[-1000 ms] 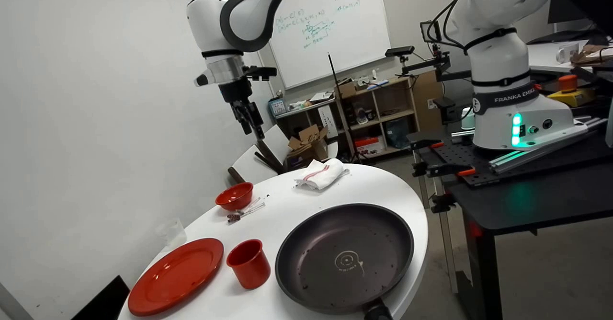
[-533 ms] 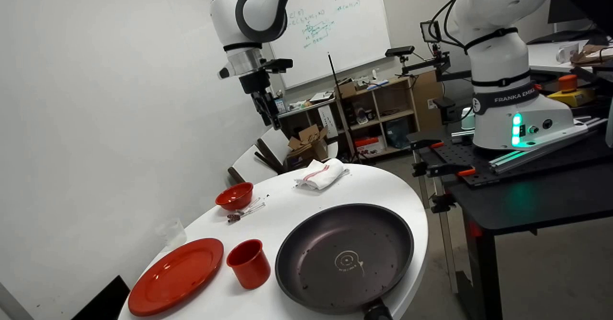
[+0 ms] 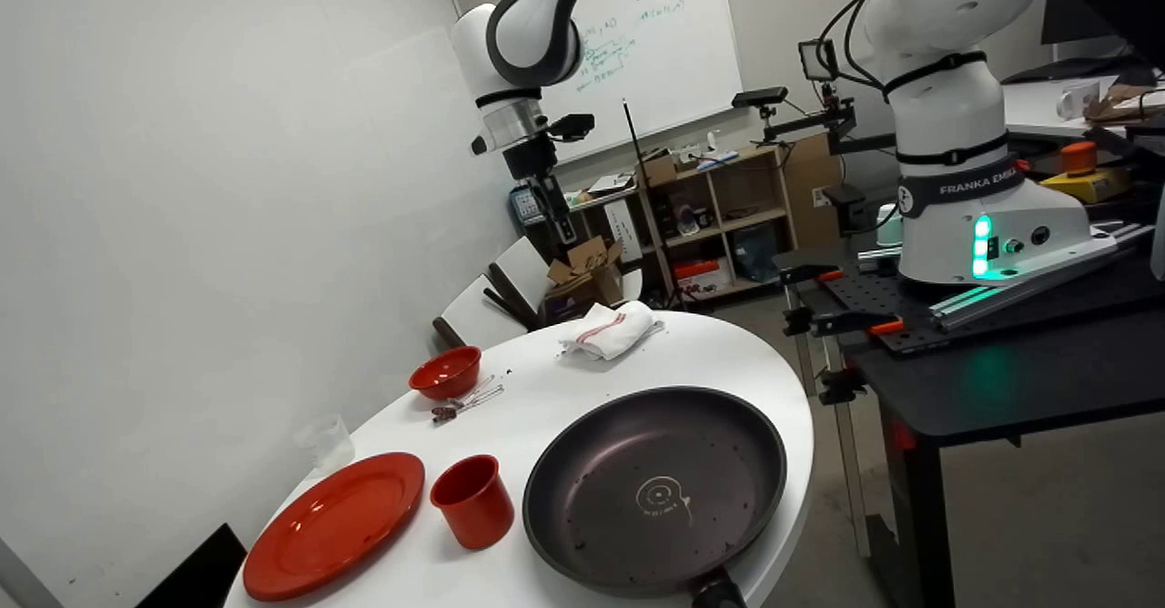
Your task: Pick up the red cup and put it on the left side of the table
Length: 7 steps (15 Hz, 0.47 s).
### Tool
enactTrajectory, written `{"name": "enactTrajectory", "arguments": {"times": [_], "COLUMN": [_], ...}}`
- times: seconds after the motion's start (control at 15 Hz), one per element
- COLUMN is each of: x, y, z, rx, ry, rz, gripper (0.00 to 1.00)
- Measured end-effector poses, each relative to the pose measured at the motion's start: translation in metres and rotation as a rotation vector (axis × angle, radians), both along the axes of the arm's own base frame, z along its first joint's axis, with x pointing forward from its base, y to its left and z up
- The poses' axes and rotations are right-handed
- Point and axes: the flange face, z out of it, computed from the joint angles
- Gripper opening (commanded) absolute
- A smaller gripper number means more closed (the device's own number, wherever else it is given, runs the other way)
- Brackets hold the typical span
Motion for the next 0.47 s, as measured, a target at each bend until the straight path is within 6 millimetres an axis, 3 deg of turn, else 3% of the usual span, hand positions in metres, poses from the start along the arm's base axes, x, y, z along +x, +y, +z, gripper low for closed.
{"name": "enactTrajectory", "arguments": {"times": [0.2,0.47], "x": [-0.0123,-0.0113], "y": [-0.0117,-0.0095], "z": [-0.0066,-0.0066], "rx": [0.018,0.018], "ry": [0.002,0.001], "rz": [-0.041,-0.037], "gripper": [1.00,1.00]}}
